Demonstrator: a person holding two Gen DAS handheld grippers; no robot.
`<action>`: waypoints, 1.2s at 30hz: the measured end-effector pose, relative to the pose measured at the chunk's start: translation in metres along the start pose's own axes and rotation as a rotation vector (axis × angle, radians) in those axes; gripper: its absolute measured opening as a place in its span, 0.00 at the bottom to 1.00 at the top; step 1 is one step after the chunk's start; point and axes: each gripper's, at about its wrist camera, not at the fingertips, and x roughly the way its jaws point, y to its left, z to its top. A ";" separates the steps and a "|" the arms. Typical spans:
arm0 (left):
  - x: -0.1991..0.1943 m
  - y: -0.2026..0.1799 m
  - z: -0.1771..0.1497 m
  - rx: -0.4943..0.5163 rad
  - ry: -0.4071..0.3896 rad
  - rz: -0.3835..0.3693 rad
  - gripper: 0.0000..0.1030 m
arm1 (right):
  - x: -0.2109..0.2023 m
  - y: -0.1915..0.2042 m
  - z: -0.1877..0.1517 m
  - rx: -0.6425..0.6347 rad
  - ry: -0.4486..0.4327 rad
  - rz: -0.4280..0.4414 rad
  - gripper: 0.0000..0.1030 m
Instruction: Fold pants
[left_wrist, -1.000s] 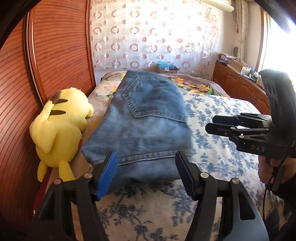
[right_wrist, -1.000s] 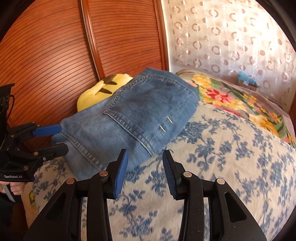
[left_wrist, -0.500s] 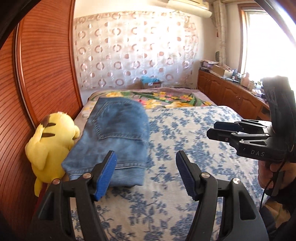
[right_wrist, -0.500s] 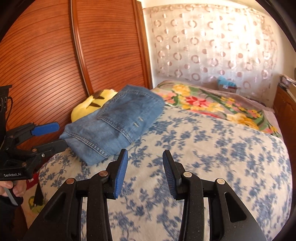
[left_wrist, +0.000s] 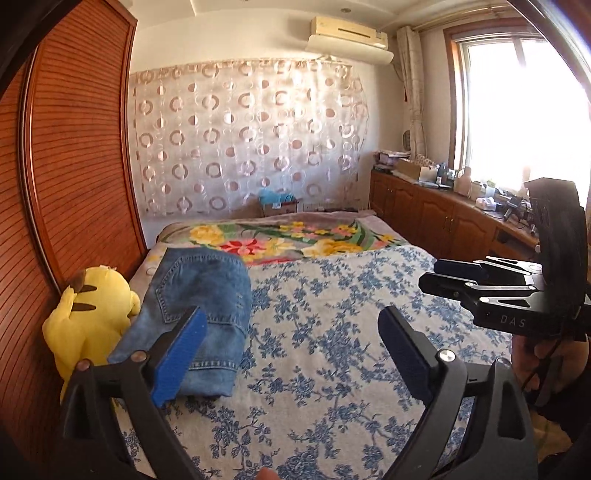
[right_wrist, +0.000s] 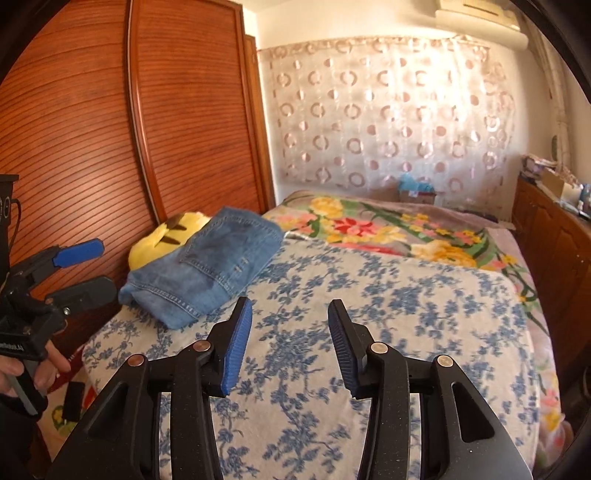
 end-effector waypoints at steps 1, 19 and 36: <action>-0.003 -0.004 0.003 0.004 -0.007 -0.005 0.92 | -0.007 -0.001 0.000 -0.001 -0.012 -0.010 0.46; -0.033 -0.045 0.013 0.016 -0.067 -0.004 0.92 | -0.094 -0.007 -0.005 0.026 -0.152 -0.145 0.76; -0.032 -0.057 -0.017 -0.020 0.006 0.005 0.92 | -0.135 -0.003 -0.042 0.108 -0.159 -0.253 0.80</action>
